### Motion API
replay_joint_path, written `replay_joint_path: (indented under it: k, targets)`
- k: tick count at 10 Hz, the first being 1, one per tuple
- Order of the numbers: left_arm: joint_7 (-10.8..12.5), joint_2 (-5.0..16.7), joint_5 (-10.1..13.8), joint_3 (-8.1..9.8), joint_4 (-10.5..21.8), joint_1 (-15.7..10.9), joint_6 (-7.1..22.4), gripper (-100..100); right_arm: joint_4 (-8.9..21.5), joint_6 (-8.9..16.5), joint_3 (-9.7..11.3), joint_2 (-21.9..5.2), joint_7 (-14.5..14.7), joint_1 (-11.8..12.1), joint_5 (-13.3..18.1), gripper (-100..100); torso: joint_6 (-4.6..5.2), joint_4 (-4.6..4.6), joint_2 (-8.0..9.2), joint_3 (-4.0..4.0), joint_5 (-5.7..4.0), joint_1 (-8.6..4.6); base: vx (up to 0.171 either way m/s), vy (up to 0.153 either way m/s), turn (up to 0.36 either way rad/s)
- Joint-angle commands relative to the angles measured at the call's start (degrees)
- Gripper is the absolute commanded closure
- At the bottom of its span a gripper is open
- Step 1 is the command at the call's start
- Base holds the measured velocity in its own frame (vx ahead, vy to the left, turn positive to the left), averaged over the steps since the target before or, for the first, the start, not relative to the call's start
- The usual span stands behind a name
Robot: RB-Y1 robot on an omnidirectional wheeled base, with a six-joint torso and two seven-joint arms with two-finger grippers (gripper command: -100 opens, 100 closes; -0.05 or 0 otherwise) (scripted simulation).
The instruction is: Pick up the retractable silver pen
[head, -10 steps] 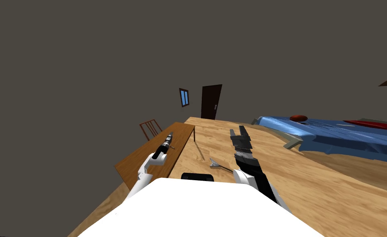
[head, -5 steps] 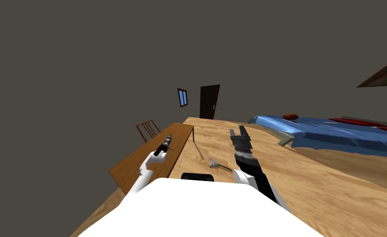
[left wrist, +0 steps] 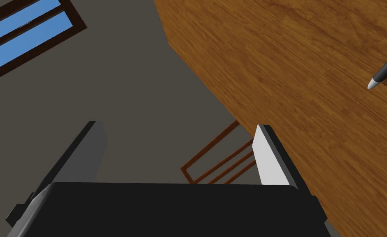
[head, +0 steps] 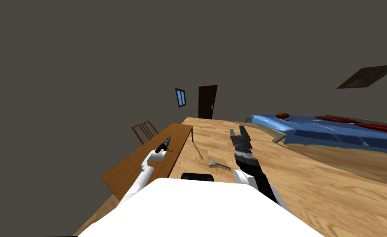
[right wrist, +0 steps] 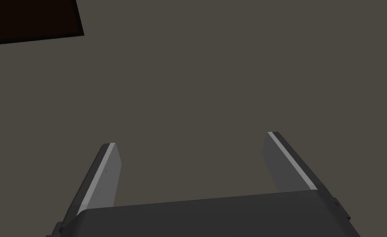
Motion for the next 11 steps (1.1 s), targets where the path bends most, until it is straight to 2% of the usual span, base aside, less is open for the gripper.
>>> replay_joint_path:
  k: [1,2,3,4,5,6,7,8,9,11]
  targets:
    - [0.1,0.5,-0.1,0.3,2.1,-0.9,1.9,-100,0.0,0.0,0.0,0.0,0.0,0.0,0.0,0,0.0,0.0,0.0,0.0,0.0,0.0,0.013,0.01,-0.054]
    - [0.2,0.7,-0.9,0.87,3.7,-2.2,4.1,-100,0.0,0.0,0.0,0.0,0.0,0.0,0.0,0,-0.03,0.0,0.01,0.0,0.0,0.0,0.016,0.009,-0.096]
    - [0.2,0.7,-0.9,0.87,4.7,-2.2,4.5,-100,0.0,0.0,0.0,0.0,0.0,0.0,0.0,0,0.01,0.0,-0.01,-0.01,0.0,0.0,0.013,0.01,-0.05]
    - [0.2,0.8,-1.7,1.43,7.1,-3.5,6.5,-100,0.0,0.0,0.0,0.0,0.0,0.0,0.0,0,-0.03,-0.01,0.0,0.0,0.0,0.0,0.016,0.009,-0.084]
    - [0.2,0.8,-1.7,1.43,7.3,-3.5,7.1,-100,0.0,0.0,0.0,0.0,0.0,0.0,0.0,0,-0.01,0.0,-0.01,-0.01,0.0,0.0,0.016,0.01,-0.051]
    - [0.2,0.9,-2.6,1.98,9.9,-4.7,9.0,-100,0.0,0.0,0.0,0.0,0.0,0.0,0.0,0,-0.03,0.0,0.0,0.0,0.0,0.0,0.02,0.008,-0.095]
    - [0.2,0.9,-2.6,1.98,9.9,-4.7,9.6,-100,0.0,0.0,0.0,0.0,0.0,0.0,0.0,0,-0.01,-0.01,-0.02,-0.01,0.0,-0.01,0.017,0.009,-0.05]
    - [0.2,0.9,-3.5,2.52,12.4,-5.9,11.5,-100,0.0,0.0,0.0,0.0,0.0,0.0,0.0,0,-0.03,0.0,-0.01,-0.01,0.0,-0.02,0.02,0.015,-0.071]
    - [0.2,0.9,-3.5,2.52,12.4,-5.9,11.9,-100,0.0,0.0,0.0,0.0,0.0,0.0,0.0,0,-0.01,-0.01,-0.02,-0.01,0.0,0.01,0.018,0.014,-0.052]
    - [0.2,0.9,-5.4,3.56,16.6,-8.1,15.6,-100,0.0,0.0,0.0,0.0,0.0,0.0,0.0,0,-0.01,-0.01,-0.02,-0.01,0.0,-0.01,0.025,0.014,-0.109]
